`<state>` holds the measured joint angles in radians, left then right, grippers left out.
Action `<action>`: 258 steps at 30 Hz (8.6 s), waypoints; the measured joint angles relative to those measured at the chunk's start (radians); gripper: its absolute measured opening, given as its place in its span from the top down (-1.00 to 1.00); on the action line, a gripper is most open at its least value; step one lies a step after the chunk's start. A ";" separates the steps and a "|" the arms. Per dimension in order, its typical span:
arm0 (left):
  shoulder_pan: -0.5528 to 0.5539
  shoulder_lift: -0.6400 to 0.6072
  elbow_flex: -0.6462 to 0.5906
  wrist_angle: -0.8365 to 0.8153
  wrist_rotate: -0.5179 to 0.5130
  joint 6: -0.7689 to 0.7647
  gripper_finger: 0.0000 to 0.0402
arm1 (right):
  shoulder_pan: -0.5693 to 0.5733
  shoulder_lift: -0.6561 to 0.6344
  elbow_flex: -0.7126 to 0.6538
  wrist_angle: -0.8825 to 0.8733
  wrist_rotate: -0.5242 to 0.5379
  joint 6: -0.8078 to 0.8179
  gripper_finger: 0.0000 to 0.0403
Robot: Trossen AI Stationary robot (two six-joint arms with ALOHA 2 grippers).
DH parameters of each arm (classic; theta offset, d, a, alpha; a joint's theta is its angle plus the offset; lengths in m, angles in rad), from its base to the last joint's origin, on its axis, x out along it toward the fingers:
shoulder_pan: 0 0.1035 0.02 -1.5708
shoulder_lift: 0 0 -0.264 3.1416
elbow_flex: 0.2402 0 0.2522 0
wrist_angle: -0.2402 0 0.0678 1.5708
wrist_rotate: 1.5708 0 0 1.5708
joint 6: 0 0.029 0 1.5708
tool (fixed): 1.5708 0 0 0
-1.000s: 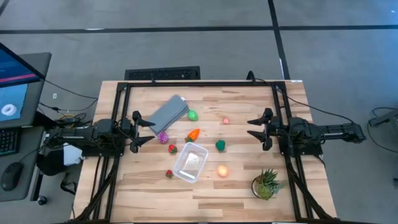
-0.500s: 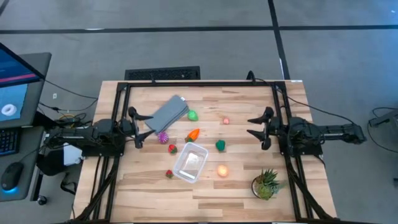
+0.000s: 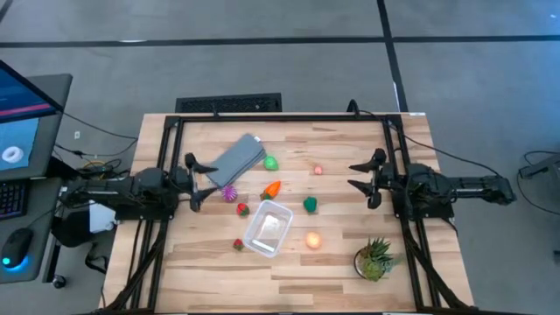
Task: Pick and placing Produce into tupperware
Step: Put the violet onion into the transparent bin, then put the pink peach into the transparent bin
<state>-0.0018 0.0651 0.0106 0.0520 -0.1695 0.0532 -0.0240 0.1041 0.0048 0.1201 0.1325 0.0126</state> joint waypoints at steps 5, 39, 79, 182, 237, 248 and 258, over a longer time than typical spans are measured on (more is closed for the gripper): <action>-0.040 0.181 0.000 -0.010 0.051 -0.080 -0.40 | 0.034 0.071 0.000 0.029 -0.031 -0.020 -0.27; -0.008 1.287 1.007 -1.092 -0.106 -0.057 -0.40 | 0.058 0.589 0.127 0.208 0.073 -0.139 -0.27; 0.178 1.311 0.722 -0.705 0.174 0.129 -0.40 | 0.200 0.589 0.129 0.208 0.052 -0.064 -0.27; -0.216 1.027 0.904 -0.604 0.068 -0.119 -0.29 | 0.185 0.589 0.129 0.226 0.052 -0.038 -0.27; -0.229 1.341 0.909 -0.363 0.081 -0.001 -0.05 | 0.251 0.590 0.129 0.226 0.054 -0.011 -0.27; -0.243 1.116 0.909 -0.646 0.027 -0.170 -0.05 | 0.202 0.716 0.310 -0.049 0.212 -0.129 -0.27; -0.348 0.917 0.851 -0.839 -0.190 -0.356 -0.05 | 0.177 0.996 0.625 -0.147 0.183 -0.224 -0.21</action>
<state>-0.3501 0.9819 0.8614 -0.7872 -0.3593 -0.3024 0.1528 1.0996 0.6301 -0.0272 0.3152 -0.2113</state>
